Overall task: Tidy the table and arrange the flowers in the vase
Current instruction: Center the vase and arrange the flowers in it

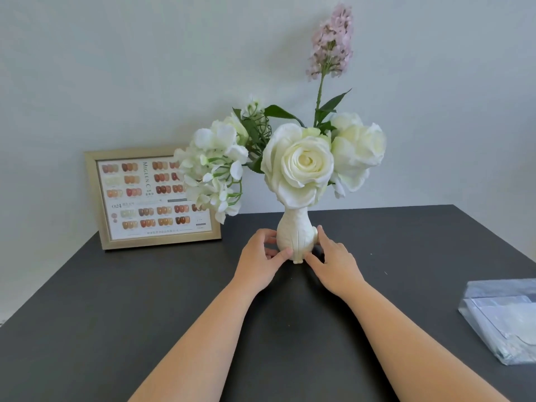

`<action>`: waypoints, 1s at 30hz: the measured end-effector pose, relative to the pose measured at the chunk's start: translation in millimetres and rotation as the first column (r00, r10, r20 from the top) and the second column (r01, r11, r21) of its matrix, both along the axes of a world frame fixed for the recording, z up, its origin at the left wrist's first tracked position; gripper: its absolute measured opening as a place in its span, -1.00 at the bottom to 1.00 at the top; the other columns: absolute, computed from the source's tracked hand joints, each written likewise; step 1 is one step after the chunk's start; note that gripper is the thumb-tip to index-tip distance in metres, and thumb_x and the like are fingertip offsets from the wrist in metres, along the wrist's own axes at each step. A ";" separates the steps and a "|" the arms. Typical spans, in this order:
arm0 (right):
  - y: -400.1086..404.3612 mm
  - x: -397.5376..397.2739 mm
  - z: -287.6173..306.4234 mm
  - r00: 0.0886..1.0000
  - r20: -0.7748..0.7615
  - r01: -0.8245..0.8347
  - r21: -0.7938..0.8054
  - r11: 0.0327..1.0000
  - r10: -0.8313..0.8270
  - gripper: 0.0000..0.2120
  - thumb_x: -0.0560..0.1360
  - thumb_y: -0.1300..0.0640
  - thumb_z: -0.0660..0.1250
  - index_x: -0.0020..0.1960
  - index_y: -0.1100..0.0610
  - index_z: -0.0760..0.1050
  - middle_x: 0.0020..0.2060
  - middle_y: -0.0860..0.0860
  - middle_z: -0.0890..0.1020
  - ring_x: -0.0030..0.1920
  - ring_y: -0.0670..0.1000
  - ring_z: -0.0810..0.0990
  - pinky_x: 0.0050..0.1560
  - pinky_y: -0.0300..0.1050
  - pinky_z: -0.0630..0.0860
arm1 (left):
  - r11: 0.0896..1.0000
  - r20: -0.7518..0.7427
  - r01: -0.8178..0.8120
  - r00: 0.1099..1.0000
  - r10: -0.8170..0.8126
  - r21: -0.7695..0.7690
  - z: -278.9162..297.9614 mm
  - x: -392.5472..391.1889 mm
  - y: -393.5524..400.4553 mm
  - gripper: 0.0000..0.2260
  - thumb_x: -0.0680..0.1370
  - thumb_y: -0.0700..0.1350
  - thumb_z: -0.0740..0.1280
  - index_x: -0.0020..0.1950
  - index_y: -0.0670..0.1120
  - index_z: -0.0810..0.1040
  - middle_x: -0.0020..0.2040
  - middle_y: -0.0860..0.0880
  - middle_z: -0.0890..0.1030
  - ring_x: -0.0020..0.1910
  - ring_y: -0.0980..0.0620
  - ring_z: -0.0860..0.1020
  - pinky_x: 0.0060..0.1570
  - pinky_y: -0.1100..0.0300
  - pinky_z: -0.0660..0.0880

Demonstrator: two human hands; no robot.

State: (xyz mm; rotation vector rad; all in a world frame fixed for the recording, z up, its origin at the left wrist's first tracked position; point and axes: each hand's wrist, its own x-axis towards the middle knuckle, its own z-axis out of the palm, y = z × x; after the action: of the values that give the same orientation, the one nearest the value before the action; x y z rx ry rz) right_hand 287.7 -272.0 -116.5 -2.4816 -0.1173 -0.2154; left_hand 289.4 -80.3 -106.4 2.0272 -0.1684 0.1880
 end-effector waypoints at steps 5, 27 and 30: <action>-7.7 -11.7 -1.1 0.997 0.066 0.021 0.222 0.975 -0.037 -0.33 0.53 -0.03 0.31 0.55 -0.11 0.07 0.35 -0.15 0.42 0.20 -0.11 0.41 0.15 -0.17 0.39 | 0.993 0.043 -0.062 0.997 0.067 -0.104 -3.8 -14.2 2.8 -0.69 0.45 0.11 0.46 0.14 0.18 0.45 0.09 0.16 0.57 -0.06 0.35 0.57 -0.13 0.43 0.50; -38.0 -5.6 190.6 0.909 0.417 -0.234 0.497 0.836 0.007 -0.54 0.28 0.04 0.55 0.05 -0.30 0.47 0.14 -0.03 0.51 -0.22 -0.08 0.63 -0.19 -0.14 0.58 | 0.983 0.765 -0.146 0.618 0.181 -0.115 174.5 -34.9 61.1 -0.74 0.47 0.01 0.47 0.13 0.19 0.55 0.31 0.10 0.35 0.29 -0.04 0.46 0.07 -0.09 0.56; -44.0 0.0 203.9 0.930 0.368 -0.227 0.596 0.770 -0.012 -0.56 0.24 0.01 0.55 0.06 -0.23 0.50 0.09 0.02 0.57 -0.04 0.11 0.65 -0.06 0.07 0.64 | 0.983 0.715 -0.159 0.676 0.178 -0.094 195.4 -14.2 53.7 -0.80 0.47 -0.07 0.49 0.00 0.18 0.58 0.15 0.13 0.46 0.15 0.24 0.48 0.12 0.20 0.49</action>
State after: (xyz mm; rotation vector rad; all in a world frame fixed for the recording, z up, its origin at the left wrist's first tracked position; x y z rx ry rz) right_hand 287.7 -316.0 87.4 -1.7298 -0.2904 -0.5557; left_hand 275.2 -26.7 89.0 1.8372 -0.4692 1.1168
